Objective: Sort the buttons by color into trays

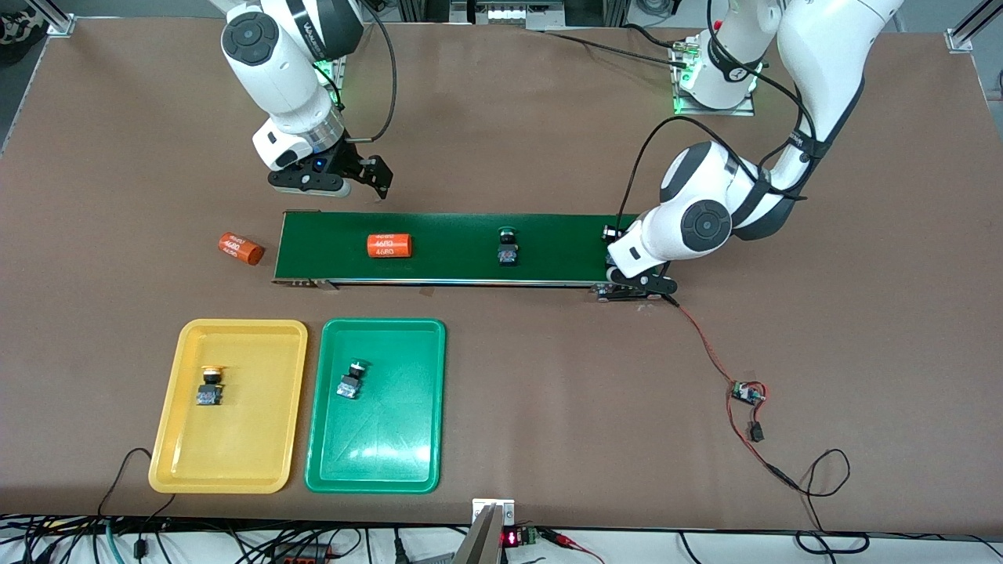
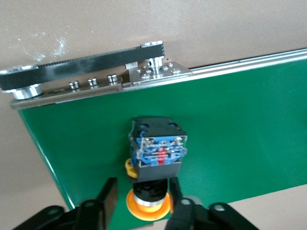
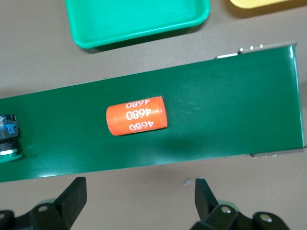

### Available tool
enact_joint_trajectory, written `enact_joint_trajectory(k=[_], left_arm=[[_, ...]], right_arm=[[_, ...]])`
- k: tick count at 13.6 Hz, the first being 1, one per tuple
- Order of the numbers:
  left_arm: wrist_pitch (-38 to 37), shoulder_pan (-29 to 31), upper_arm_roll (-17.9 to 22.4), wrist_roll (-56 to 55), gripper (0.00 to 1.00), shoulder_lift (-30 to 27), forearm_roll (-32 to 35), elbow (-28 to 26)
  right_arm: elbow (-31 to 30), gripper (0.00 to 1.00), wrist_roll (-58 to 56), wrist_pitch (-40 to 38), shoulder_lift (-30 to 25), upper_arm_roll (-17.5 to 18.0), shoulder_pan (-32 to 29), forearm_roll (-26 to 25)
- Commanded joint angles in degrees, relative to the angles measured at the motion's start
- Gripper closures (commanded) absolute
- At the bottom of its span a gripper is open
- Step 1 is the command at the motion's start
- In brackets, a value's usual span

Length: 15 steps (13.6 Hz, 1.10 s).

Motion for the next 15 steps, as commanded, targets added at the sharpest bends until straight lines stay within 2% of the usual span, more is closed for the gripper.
enact_joint_trajectory(k=[1, 3, 6, 10, 12, 15], left_arm=[[-0.05, -0.87, 1.12, 0.61, 0.0, -1.48, -1.19, 0.64], [-0.22, -0.61, 2.17, 0.78, 0.0, -4.54, -1.19, 0.9], [-1.01, -0.87, 6.91, 0.52, 0.0, -6.93, -0.67, 6.43], [-2.33, -0.87, 14.55, 0.61, 0.0, -11.67, -0.67, 8.98], [-5.83, -0.87, 18.33, 0.61, 0.0, -14.22, -0.58, 10.82], [-17.06, -0.96, 20.72, 1.92, 0.0, -13.8, 3.71, 20.47]], right_arm=[[0.6, 0.0, 6.92, 0.24, 0.62, 0.46, 1.85, -4.2], [0.69, 0.0, 9.48, 0.33, 1.5, 1.51, 2.21, -6.15], [1.13, 0.0, 10.99, 2.43, 2.9, 2.39, 2.47, -7.73], [5.51, 0.0, 10.99, 4.46, 9.83, 2.4, 4.49, -12.38], [7.45, 0.0, 11.69, 4.46, 12.65, 2.4, 4.84, -13.98], [8.25, 0.0, 11.96, 4.46, 15.11, 2.4, 5.45, -16.78]])
